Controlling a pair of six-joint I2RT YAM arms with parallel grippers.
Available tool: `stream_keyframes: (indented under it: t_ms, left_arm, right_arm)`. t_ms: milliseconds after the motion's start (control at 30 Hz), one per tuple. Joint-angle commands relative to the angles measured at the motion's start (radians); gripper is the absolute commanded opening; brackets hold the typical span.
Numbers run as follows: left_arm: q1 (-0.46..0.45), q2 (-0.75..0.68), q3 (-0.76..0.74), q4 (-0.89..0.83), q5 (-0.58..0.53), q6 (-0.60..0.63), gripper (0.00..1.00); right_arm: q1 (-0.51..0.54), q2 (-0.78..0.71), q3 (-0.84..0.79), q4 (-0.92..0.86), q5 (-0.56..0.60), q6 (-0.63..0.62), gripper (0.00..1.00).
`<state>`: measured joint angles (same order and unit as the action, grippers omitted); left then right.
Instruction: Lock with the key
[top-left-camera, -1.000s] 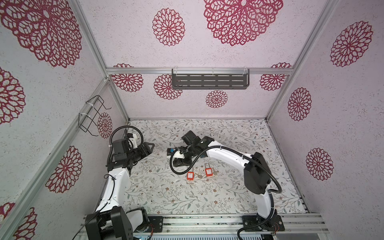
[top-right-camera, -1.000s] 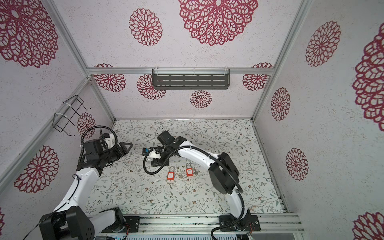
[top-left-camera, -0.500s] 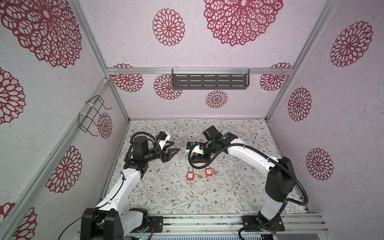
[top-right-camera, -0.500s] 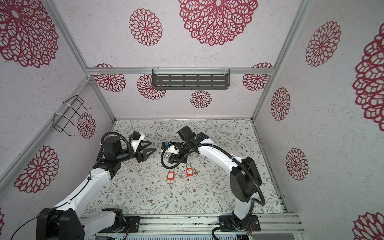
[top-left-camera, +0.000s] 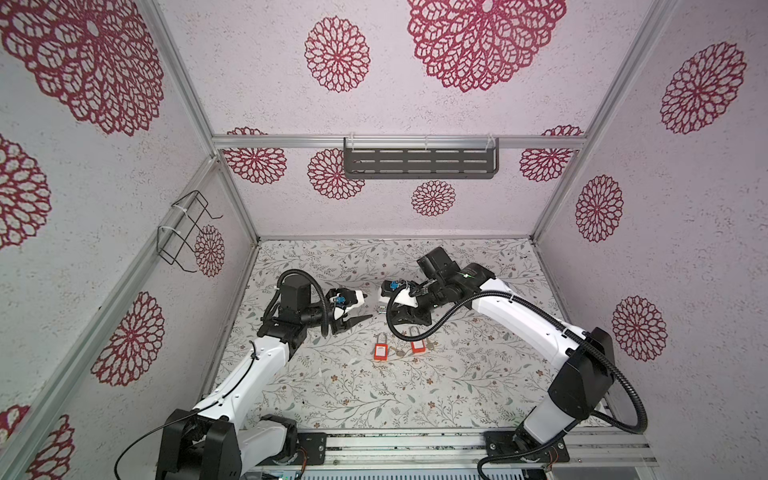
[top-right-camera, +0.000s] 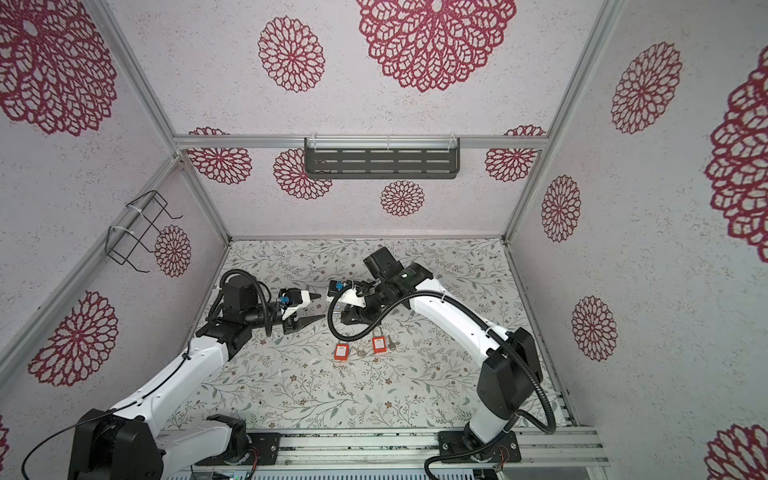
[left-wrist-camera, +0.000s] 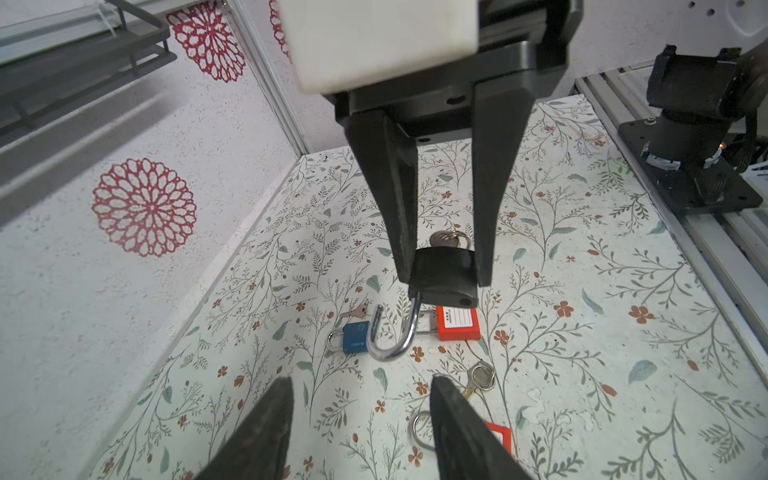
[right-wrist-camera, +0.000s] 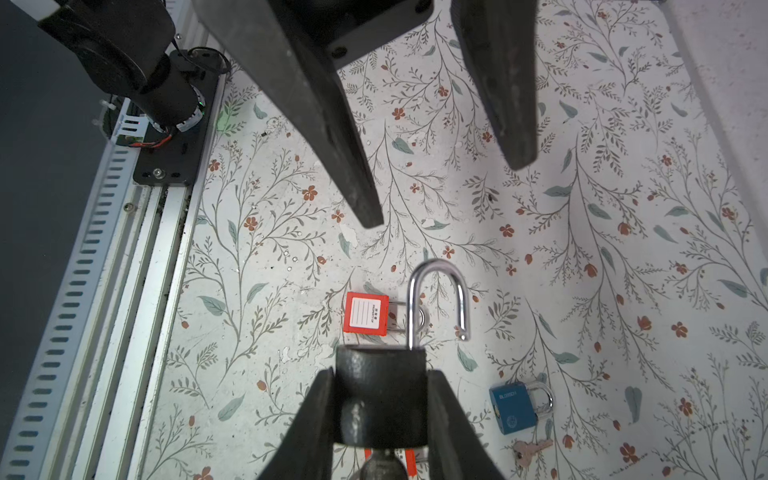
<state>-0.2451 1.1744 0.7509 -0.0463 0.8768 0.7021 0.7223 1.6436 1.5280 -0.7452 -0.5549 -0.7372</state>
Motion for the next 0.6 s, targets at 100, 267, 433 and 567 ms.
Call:
stream_keyframes:
  t_ms: [100, 267, 433, 567]
  left_arm:
    - [-0.049, 0.027, 0.046, -0.051, -0.066, 0.102, 0.55]
    - [-0.066, 0.043, 0.057, -0.057, -0.098, 0.124, 0.5]
    - [-0.084, 0.057, 0.077, -0.071, -0.102, 0.131, 0.44]
    - [-0.102, 0.065, 0.095, -0.108, -0.106, 0.158, 0.42]
  right_arm:
    - [-0.006, -0.046, 0.032, -0.004, -0.047, -0.019, 0.11]
    - [-0.006, -0.054, 0.031, 0.001, -0.058, -0.018, 0.11]
    - [-0.006, -0.064, 0.023, 0.005, -0.058, -0.016, 0.11]
    - [-0.006, -0.071, 0.016, 0.013, -0.053, -0.016, 0.11]
